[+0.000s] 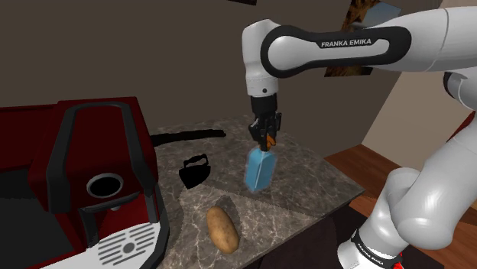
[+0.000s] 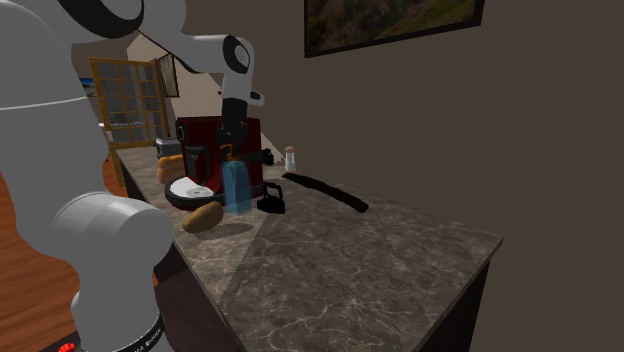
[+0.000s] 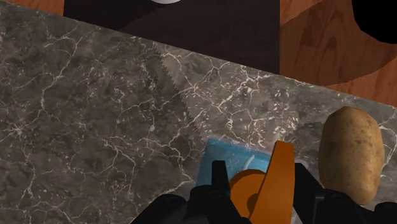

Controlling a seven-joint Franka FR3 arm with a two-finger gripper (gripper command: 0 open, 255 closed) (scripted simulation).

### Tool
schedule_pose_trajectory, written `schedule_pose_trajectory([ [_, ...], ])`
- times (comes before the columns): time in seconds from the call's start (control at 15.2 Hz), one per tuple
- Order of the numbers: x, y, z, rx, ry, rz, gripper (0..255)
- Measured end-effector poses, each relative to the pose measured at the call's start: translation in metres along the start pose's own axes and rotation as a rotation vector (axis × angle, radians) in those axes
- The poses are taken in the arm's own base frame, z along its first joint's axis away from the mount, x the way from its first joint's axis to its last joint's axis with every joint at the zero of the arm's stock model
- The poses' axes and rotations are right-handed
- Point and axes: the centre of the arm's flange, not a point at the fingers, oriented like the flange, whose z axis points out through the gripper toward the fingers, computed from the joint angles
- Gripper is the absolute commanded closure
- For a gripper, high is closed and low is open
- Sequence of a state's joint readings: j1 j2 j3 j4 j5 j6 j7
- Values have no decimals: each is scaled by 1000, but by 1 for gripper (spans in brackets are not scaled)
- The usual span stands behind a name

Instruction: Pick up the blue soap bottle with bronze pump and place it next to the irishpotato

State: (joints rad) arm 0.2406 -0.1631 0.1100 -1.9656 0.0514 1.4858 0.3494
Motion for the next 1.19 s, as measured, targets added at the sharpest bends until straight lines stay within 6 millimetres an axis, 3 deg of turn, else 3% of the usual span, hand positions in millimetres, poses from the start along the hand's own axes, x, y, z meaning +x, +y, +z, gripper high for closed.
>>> schedule_pose_trajectory([
  [1.19, 30, -7, 89, 0, 0, 0, 255],
])
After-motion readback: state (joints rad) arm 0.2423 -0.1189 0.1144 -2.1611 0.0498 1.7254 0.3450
